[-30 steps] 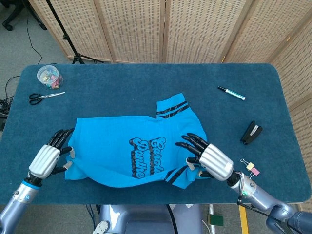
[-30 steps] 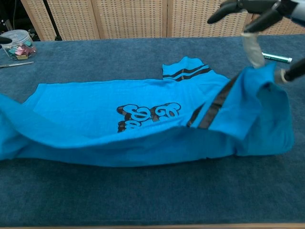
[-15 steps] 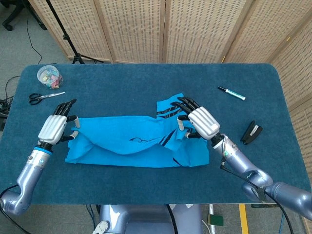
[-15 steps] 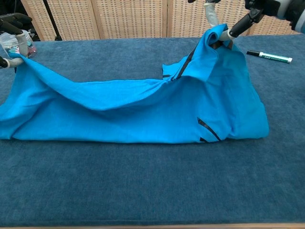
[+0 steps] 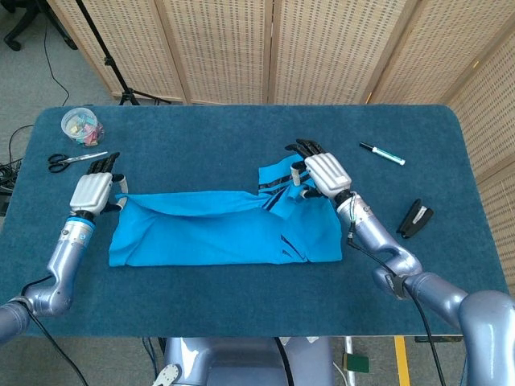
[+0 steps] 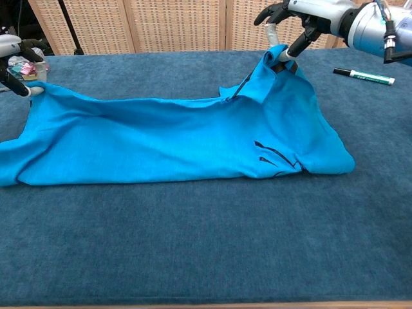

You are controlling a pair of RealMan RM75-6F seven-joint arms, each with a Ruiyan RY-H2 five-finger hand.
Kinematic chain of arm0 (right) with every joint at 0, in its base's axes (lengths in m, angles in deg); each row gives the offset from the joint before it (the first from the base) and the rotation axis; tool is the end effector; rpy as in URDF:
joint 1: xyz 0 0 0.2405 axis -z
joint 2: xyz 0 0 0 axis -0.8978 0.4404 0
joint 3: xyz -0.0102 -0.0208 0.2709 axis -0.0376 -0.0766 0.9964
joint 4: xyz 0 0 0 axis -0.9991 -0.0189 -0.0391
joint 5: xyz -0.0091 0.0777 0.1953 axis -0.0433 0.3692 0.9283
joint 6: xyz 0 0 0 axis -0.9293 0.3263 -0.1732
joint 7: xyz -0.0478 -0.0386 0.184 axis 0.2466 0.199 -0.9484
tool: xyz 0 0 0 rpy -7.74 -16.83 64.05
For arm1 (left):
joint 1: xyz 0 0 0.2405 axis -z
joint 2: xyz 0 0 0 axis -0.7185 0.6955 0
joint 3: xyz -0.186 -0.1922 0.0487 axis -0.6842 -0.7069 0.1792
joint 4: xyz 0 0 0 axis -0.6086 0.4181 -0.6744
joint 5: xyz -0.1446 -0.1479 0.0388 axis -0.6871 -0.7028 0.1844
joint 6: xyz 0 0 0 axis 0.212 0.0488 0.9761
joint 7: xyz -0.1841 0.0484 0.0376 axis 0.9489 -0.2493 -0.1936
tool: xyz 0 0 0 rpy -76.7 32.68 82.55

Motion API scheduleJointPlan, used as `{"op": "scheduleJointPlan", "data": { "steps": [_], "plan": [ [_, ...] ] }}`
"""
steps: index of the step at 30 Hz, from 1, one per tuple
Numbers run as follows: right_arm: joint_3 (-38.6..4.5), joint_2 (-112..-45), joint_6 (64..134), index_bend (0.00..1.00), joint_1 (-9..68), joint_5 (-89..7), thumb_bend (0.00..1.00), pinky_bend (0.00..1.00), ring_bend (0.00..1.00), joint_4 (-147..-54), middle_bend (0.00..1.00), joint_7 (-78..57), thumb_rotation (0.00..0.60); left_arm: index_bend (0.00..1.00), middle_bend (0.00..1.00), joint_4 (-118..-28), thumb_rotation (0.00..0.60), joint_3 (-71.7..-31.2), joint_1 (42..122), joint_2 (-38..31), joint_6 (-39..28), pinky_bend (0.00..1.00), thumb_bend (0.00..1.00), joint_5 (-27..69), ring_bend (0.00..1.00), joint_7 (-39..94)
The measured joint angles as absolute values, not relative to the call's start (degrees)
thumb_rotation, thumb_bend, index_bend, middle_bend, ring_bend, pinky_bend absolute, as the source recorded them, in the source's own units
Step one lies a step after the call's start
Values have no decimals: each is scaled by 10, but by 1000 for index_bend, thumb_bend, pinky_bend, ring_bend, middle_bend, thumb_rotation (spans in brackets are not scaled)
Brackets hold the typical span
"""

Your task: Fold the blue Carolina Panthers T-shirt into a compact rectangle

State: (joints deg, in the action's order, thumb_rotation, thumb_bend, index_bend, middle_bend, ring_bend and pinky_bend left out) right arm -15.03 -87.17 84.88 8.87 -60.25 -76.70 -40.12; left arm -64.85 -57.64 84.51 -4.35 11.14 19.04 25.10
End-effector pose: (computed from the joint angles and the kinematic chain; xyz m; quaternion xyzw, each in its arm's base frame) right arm -0.1225 -0.5160 0.0129 0.6899 -0.4046 0.4931 0.3424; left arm -0.2797 0.4634 0.0568 -0.6233 -0.4591 -0.3422 0.5325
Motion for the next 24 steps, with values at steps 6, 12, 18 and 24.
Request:
{"op": "scheduleJointPlan", "data": {
  "steps": [6,12,18,24],
  "plan": [
    [-151,-916,811,683,67,-596,414,66,0,-676,166,-448,600,381,0,-593,600,-581,868,-83,147,0,434,150,0,220],
    [-160,-946,791,683,55,-600,413,66,0,-616,166,-482,600,0,0,-587,600,-580,882,-87,184,0,235,83,0,167],
    [-168,-970,775,683,47,-604,413,66,0,-566,166,-502,600,0,0,-615,600,-584,883,-74,171,0,182,61,0,152],
    [-172,-990,762,683,36,-606,414,66,0,-529,167,-517,600,0,0,-690,600,-589,860,-36,127,0,184,84,0,177]
  ]
}}
